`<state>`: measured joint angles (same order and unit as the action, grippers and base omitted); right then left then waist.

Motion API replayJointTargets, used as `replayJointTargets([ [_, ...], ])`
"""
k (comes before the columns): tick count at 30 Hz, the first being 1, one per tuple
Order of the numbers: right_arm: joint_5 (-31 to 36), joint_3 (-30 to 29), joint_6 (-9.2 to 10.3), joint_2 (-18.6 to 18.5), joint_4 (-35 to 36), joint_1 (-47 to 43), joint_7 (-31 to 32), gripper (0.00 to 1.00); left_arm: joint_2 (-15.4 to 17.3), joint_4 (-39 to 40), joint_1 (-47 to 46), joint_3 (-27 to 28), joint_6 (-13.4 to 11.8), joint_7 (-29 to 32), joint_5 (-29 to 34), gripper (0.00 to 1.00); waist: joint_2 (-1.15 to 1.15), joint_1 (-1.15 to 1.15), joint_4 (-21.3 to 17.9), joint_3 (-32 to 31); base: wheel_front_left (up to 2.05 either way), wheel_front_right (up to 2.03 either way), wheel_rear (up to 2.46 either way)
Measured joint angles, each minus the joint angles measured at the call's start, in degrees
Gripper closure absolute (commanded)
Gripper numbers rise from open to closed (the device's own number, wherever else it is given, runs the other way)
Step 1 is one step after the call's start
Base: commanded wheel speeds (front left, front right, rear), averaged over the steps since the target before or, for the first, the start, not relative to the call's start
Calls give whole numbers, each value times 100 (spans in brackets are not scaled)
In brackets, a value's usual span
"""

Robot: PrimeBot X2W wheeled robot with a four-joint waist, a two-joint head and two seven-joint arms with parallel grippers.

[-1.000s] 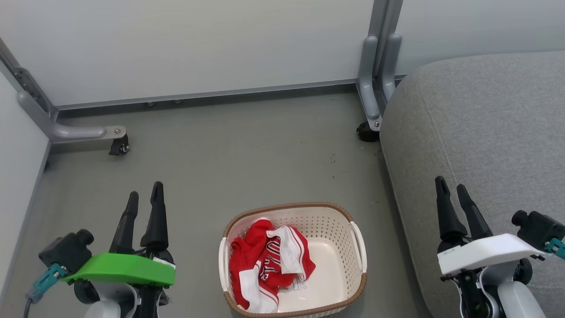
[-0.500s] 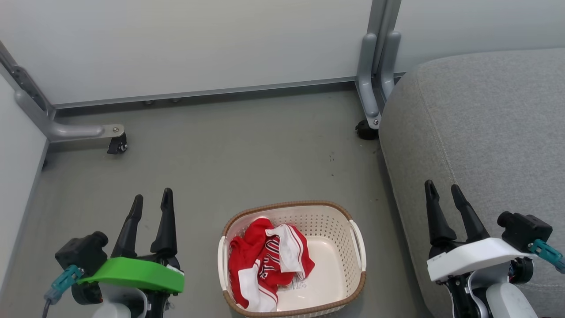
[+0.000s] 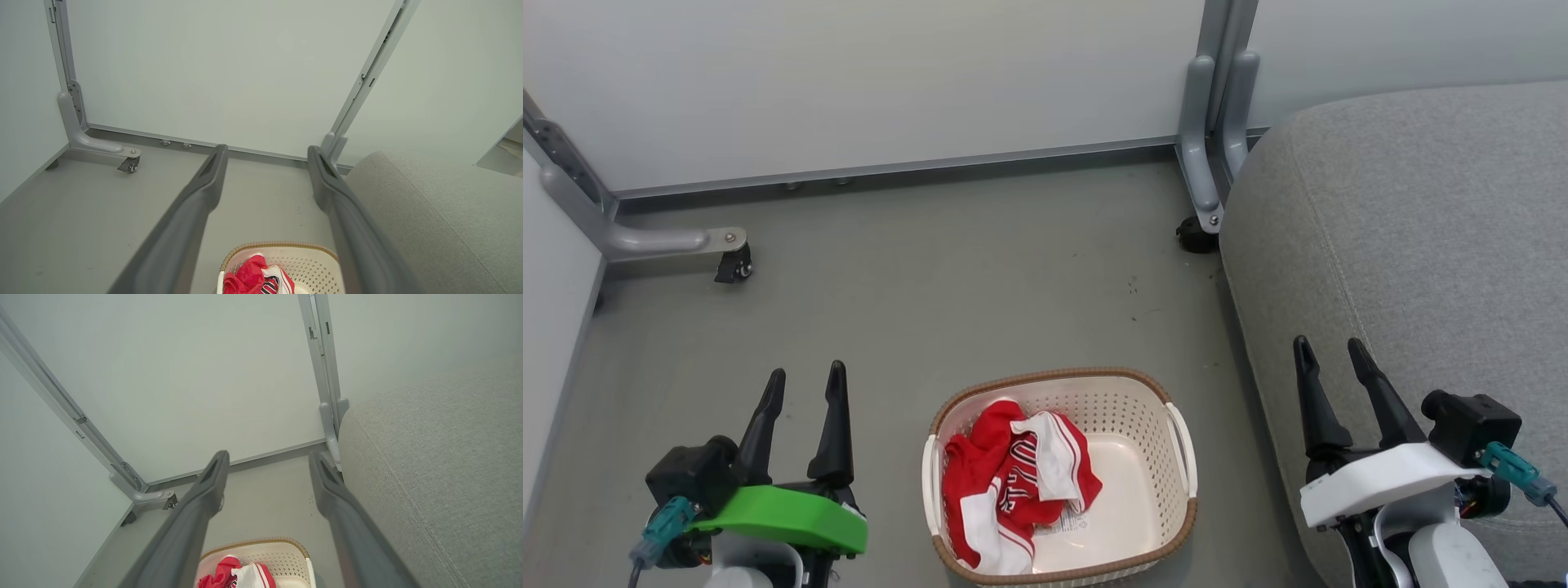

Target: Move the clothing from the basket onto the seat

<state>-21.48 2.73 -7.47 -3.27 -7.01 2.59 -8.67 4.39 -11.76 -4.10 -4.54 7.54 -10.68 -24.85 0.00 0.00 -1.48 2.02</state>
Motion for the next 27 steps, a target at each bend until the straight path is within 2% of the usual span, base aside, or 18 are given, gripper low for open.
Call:
replayJointTargets([
  [27,917,56,-1,43,352,-144,53,0,-19,-215,21,-67,0,-309,1156,0,0,0,-44,59,0,0,0],
])
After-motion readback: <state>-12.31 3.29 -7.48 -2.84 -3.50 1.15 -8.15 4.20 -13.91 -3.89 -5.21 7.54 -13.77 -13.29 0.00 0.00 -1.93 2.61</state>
